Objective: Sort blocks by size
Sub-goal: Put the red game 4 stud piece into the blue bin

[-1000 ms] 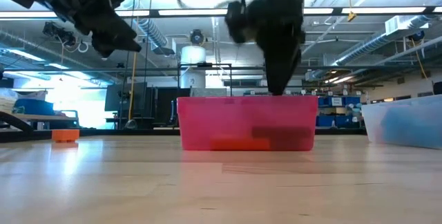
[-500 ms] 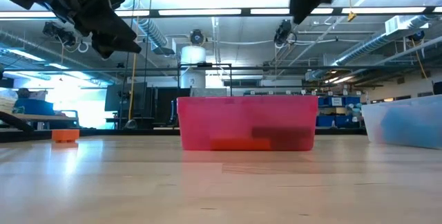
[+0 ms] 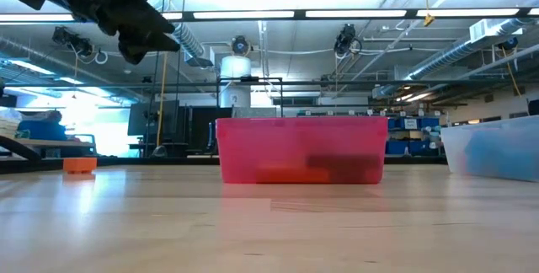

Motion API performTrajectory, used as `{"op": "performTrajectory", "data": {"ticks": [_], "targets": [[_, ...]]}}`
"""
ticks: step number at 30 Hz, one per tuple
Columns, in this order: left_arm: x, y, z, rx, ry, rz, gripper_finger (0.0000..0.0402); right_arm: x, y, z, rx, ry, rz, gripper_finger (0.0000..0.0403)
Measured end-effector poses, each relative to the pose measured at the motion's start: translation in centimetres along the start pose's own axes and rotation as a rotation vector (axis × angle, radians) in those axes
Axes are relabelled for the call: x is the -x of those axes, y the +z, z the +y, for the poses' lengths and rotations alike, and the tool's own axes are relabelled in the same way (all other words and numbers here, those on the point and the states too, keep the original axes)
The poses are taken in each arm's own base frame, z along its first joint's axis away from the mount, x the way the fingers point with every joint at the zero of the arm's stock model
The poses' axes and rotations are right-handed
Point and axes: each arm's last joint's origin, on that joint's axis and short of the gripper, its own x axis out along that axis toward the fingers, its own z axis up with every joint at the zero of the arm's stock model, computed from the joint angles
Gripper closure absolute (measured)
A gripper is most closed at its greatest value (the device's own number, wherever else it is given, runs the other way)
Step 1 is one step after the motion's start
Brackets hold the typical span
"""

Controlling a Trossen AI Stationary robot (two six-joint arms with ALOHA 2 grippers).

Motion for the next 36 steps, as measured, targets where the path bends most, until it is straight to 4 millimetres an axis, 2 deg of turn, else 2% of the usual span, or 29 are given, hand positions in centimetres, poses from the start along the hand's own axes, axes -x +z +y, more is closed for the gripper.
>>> {"op": "performTrajectory", "data": {"ticks": [4,8,15,21,26,31,36], "targets": [[0.0,0.2,-0.1,0.002,-0.006,-0.02,0.0199,-0.2,-1.3,0.7,0.001,-0.007,0.007,0.0261],[0.0,0.3,-0.1,0.004,-0.01,-0.033,0.0199,-0.9,-4.1,0.8,-0.04,-0.03,0.043,0.0262],[0.0,0.4,-0.1,0.004,-0.012,-0.037,0.0199,-2.9,-9.4,-0.2,-0.198,-0.005,0.12,0.0262],[0.0,0.4,-0.1,0.004,-0.012,-0.038,0.0199,-4.3,-12.4,-1.4,-0.321,0.119,0.142,0.0262],[0.0,0.5,-0.2,0.006,-0.017,-0.053,0.0199,-4.8,-14.4,-1.8,-0.373,0.149,0.36,0.0261],[0.0,0.9,-0.2,0.01,-0.024,-0.088,0.0199,-5.8,-15.8,-1.9,-0.31,0.112,0.611,0.0258],[0.0,0.9,-0.2,0.01,-0.022,-0.09,0.0199,-6.8,-16.6,-1.7,-0.249,0.075,0.709,0.023]]}}
